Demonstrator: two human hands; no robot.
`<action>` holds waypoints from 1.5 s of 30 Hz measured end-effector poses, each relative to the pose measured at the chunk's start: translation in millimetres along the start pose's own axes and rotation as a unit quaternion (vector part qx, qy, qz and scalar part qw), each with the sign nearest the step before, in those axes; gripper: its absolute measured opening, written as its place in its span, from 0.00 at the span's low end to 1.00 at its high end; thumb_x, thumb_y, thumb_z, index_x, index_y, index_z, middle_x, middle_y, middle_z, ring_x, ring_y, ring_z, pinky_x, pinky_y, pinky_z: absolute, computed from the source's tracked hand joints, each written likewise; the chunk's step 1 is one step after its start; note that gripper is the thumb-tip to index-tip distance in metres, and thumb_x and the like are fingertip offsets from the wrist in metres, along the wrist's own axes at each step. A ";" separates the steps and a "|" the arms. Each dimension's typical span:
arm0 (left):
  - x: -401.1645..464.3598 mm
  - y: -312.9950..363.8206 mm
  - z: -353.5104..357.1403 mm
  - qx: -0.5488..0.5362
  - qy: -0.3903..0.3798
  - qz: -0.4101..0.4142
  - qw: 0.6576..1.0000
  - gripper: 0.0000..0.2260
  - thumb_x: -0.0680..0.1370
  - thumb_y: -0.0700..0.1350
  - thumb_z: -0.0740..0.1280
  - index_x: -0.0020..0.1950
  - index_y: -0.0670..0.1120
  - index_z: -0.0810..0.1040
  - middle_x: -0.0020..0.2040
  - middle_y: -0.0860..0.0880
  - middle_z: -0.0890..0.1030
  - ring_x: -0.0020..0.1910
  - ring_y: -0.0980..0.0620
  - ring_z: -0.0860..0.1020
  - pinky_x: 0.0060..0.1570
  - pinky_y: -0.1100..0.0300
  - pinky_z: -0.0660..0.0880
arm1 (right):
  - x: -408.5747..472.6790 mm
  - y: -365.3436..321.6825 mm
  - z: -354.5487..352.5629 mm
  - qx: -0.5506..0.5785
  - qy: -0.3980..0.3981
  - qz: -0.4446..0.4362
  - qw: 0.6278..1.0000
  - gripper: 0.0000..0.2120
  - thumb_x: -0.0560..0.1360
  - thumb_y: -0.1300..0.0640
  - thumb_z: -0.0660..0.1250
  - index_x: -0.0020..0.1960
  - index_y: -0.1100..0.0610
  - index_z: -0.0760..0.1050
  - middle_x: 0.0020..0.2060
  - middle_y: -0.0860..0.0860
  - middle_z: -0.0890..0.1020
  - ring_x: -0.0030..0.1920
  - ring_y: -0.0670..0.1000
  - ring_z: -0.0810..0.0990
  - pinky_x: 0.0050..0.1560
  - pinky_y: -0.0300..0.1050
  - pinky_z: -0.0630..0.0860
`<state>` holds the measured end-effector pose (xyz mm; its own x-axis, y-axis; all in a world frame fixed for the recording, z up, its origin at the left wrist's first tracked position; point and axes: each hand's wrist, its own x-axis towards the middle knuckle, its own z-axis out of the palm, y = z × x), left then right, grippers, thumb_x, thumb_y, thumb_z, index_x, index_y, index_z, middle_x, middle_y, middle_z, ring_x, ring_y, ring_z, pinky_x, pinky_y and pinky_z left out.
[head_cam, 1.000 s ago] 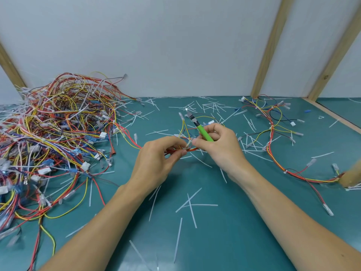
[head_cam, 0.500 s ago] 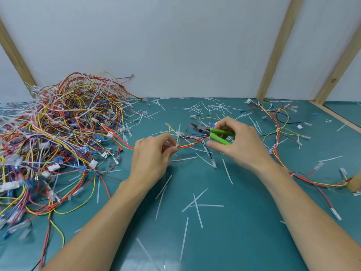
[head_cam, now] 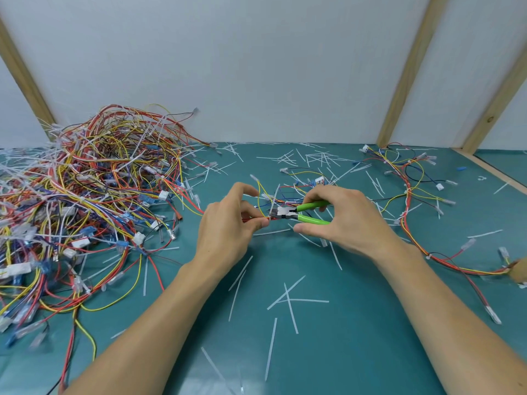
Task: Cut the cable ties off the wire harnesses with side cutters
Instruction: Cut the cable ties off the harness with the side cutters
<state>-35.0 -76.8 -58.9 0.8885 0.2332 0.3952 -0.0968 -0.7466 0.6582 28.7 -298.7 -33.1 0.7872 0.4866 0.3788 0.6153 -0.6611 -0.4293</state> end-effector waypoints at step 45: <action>-3.1 0.6 0.5 -0.021 0.015 0.057 0.998 0.12 0.76 0.41 0.74 0.56 0.56 0.81 0.39 0.59 0.82 0.44 0.57 0.78 0.48 0.56 0.75 | 10.6 12.6 4.7 0.214 0.126 0.198 0.948 0.12 0.76 0.42 0.73 0.44 0.50 0.78 0.37 0.45 0.84 0.36 0.43 0.78 0.42 0.46 0.76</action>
<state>-37.7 -78.3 -60.1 0.8571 0.1672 0.4873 -0.2152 -0.7433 0.6334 45.0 -299.1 -38.3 0.9586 0.0613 0.2782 0.2758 -0.4443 -0.8524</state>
